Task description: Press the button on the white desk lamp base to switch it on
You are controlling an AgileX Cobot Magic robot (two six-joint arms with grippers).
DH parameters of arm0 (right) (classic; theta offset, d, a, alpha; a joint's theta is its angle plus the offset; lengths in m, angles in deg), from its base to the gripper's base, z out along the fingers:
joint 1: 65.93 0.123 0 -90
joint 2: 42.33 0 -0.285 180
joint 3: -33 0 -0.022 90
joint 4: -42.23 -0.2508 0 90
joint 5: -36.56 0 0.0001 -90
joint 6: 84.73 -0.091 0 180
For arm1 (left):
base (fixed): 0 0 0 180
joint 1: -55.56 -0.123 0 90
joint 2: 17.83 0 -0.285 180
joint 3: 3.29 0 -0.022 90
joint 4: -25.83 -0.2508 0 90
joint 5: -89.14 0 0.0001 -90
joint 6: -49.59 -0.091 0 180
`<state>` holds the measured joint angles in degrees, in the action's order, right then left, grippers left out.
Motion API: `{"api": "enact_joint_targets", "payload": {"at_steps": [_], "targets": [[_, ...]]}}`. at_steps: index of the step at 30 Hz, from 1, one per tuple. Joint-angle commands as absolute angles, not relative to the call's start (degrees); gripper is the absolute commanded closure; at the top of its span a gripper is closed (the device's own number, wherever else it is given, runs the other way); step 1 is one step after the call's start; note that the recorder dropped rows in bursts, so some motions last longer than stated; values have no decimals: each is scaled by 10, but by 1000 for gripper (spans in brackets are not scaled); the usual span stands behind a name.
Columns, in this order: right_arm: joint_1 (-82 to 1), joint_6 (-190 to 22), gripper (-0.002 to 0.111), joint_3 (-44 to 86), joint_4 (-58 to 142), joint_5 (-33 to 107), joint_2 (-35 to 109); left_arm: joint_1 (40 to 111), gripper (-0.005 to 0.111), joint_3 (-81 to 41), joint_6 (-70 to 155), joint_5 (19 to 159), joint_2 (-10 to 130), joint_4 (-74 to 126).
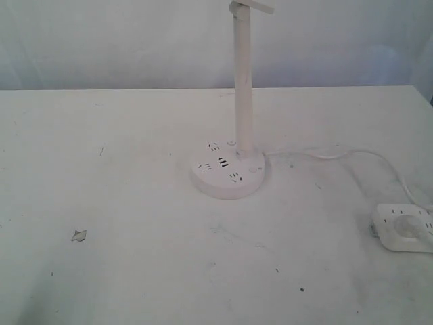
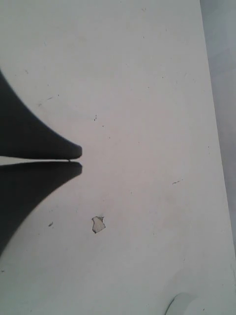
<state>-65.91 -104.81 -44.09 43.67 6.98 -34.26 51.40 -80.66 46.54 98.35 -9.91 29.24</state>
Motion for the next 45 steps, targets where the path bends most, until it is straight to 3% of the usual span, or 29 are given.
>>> {"api": "enact_joint_targets", "payload": {"at_steps": [1,11,16,21,25,32,40,45], "targets": [[-659,-1060,108,-442,438,76,-345,517,106,-805,467,981,-100,297],[-659,-1084,108,-442,438,99,-345,517,106,-805,467,981,-100,297],[-659,-1106,108,-442,419,47,-345,517,106,-805,467,981,-100,297],[-659,-1114,108,-389,519,168,-324,517,106,-805,467,981,-100,297],[-659,-1207,108,-324,728,187,-226,517,106,-805,467,981,-100,297],[-659,-1439,108,-210,1075,65,0,517,106,-805,467,981,-100,297],[-650,-1447,108,-114,1132,126,175,517,106,-805,467,981,-100,297],[-583,-1448,108,-60,1166,209,241,517,106,-805,467,981,-100,297]]}}
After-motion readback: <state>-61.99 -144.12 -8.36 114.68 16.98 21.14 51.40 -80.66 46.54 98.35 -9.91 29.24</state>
